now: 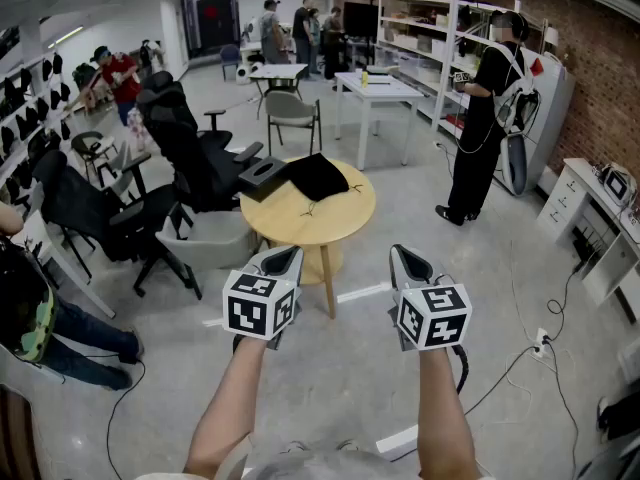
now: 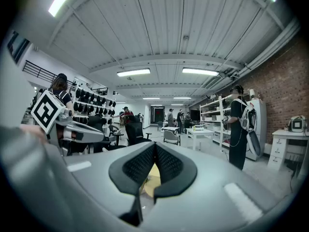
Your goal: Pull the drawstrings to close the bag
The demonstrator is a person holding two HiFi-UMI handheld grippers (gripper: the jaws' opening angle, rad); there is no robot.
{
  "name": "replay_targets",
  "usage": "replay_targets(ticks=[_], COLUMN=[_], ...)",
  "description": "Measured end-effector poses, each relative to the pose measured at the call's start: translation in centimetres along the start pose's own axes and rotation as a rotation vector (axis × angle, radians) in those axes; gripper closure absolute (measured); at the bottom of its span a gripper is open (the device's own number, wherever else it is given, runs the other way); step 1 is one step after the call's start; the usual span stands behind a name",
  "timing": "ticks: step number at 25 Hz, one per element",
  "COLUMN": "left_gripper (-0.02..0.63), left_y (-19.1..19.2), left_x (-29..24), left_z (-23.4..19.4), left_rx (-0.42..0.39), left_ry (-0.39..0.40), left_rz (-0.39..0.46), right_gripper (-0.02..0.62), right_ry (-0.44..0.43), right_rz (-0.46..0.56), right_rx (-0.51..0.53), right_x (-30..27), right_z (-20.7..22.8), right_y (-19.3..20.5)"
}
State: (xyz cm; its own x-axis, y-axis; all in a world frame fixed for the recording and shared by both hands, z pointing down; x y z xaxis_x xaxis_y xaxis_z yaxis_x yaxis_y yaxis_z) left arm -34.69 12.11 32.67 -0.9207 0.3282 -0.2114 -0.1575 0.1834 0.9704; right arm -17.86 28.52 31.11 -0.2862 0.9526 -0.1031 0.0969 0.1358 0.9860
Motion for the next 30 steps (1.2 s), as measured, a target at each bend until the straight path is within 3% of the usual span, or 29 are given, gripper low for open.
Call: replay_targets(ticks=[19,30], left_gripper=[0.603,0.592], left_y=[-0.4,-0.5], left_x=[-2.8,-3.8], left_z=[3.1,1.4], left_rx=[0.010,0.021], left_ry=[-0.044,-0.096], left_rz=[0.020,0.034], right_gripper=[0.591,0.566], right_ry=[-0.061,-0.110], right_rz=[0.020,0.019], right_rx=[-0.001,-0.002], right_x=[-0.5,-3.4], right_z=[3.2,3.5], right_y=[0.7,0.7])
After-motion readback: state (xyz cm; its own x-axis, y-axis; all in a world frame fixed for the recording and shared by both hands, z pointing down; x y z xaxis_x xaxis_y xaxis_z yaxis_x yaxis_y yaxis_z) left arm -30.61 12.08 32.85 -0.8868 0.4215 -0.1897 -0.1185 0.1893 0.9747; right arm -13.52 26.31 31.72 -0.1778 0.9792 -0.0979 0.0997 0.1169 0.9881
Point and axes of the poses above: the fingertips, and each gripper's own axes: x backward along the fingers, z to its right, y out of its underside, the point moved 7 cm from there along x, backward along the fingers, and after that the axes turned 5 degrees about x, right-handed, at the moved point
